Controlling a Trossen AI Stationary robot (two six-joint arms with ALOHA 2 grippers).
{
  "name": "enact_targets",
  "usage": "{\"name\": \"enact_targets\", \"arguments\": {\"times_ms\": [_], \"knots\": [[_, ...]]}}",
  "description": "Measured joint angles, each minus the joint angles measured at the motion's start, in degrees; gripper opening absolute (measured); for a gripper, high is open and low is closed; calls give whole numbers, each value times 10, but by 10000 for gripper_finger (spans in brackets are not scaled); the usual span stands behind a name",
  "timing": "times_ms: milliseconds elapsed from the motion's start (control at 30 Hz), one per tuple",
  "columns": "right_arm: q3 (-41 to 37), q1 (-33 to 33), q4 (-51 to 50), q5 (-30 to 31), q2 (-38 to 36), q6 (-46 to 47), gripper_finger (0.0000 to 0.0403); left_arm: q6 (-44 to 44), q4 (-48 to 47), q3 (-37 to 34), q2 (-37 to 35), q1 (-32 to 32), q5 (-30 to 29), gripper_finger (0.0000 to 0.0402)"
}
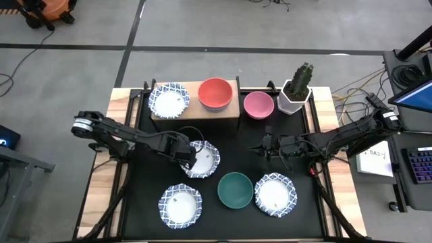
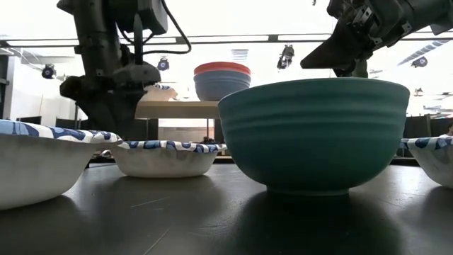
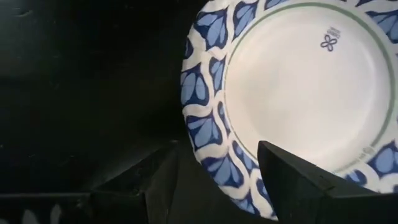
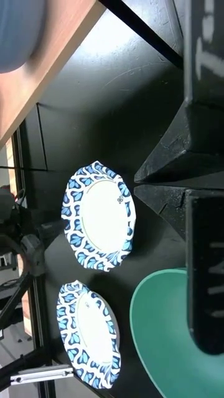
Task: Place and stack bowls onto a shelf
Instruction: Stack the white patterned bowl on top of the white patterned bowl on the shelf
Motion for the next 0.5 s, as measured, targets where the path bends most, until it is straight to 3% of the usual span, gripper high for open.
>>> {"name": "enact_targets", "arguments": {"times_ms": [367,500], "knots": [[-2,0,0,4,2,0,9,-13,47,-19,49,0,-30,200],[-2,0,0,4,2,0,9,-7,49,-15,66,0,-30,177]]}}
